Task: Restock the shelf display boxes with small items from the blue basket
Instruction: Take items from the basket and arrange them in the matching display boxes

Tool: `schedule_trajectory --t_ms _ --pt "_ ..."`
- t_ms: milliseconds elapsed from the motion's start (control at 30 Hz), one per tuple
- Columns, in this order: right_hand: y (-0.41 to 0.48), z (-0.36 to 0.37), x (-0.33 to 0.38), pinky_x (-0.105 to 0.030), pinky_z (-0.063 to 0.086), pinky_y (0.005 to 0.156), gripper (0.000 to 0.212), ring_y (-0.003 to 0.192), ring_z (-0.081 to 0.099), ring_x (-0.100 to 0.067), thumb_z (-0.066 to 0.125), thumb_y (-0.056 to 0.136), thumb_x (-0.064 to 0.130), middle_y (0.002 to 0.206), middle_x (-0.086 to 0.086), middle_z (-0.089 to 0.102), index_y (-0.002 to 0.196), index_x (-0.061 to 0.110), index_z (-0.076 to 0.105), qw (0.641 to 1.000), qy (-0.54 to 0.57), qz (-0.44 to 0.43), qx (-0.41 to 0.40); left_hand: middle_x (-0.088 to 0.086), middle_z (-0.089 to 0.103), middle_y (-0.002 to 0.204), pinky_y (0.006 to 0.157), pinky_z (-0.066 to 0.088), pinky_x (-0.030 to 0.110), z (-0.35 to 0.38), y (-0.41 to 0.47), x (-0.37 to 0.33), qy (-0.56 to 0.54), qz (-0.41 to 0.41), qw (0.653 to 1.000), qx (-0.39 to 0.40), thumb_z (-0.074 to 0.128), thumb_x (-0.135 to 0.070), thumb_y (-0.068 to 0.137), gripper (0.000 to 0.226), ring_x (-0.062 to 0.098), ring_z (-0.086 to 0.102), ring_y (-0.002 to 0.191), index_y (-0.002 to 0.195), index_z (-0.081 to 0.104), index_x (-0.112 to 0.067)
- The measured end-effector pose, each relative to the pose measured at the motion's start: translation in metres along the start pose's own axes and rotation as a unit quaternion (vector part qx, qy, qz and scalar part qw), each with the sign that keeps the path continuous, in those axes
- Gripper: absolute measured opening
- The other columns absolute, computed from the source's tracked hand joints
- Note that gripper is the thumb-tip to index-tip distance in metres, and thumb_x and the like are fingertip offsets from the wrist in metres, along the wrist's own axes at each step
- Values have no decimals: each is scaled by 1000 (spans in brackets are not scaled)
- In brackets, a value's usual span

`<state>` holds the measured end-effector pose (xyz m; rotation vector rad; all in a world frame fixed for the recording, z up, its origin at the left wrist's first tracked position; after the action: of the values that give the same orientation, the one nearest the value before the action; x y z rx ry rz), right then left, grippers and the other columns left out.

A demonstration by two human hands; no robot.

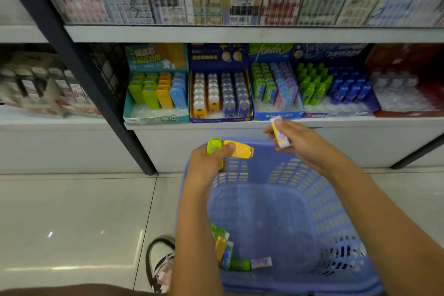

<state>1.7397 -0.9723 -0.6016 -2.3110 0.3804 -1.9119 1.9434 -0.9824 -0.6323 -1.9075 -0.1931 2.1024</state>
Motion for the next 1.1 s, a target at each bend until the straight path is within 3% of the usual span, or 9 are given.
schedule_trajectory --t_ms 67,167,267,433,533,800,900,967,1100 --pt "10 -32 23 -14 40 64 34 69 53 2 43 97 41 81 5 61 103 20 69 989 -95 -57 -95 1 50 59 52 43 22 -3 3 -1 -27 -1 999 -20 67 -15 85 26 15 45 57 59 71 -19" --pt "18 -82 55 -24 32 64 31 75 49 -17 50 96 31 80 -19 60 98 4 67 938 -209 -136 -240 7 47 64 51 43 24 1 5 -2 -43 -3 999 -23 67 -15 85 21 19 44 61 64 67 -18" --pt "28 -108 75 -14 37 64 18 64 51 -12 63 89 17 80 -5 57 102 4 62 903 -259 -170 -297 5 46 61 53 42 26 13 6 0 -34 -5 999 -12 67 -16 85 27 18 44 58 59 69 -20" --pt "57 -99 69 -16 42 82 30 85 59 -12 66 87 14 104 -14 70 115 5 66 897 -377 -139 -184 -4 54 52 58 45 28 35 3 3 -35 -19 999 13 68 -20 84 17 12 50 49 67 67 -20" --pt "57 -99 72 -19 42 86 31 92 64 -19 65 87 15 107 -17 70 116 4 66 886 -389 -170 -186 -2 56 54 57 46 28 40 4 3 -34 -16 999 19 68 -20 84 12 13 51 51 73 65 -16" --pt "72 -99 63 -23 46 86 29 89 63 -18 68 85 14 102 -14 69 112 6 66 897 -384 -165 -147 2 56 57 57 47 28 41 4 5 -38 -21 999 22 67 -20 85 14 16 50 53 72 67 -16" --pt "78 -101 65 -19 47 76 22 83 61 -18 70 83 11 93 -10 65 104 9 64 901 -379 -159 -138 0 56 55 55 47 27 38 6 8 -45 -29 998 13 68 -20 84 16 14 51 52 69 67 -18" --pt "79 -99 73 -15 43 68 19 77 60 -17 72 80 10 88 -11 66 97 7 64 878 -418 -184 -143 -2 57 54 52 47 25 37 7 10 -49 -35 998 9 69 -20 84 17 13 52 51 67 67 -20" --pt "70 -83 76 -33 48 80 17 89 62 -33 71 81 10 100 -19 66 93 -2 72 787 -542 -253 -149 -2 57 53 55 46 27 38 7 11 -62 -41 997 11 69 -21 84 13 14 52 52 71 66 -18"
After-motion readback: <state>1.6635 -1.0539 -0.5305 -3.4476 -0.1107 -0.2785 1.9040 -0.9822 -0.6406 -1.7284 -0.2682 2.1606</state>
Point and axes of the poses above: each hand's wrist, its own y-axis towards the middle knuckle, its own z-axis out of the palm, x = y × z, the point moved 9 cm from there along y, towards the middle knuckle
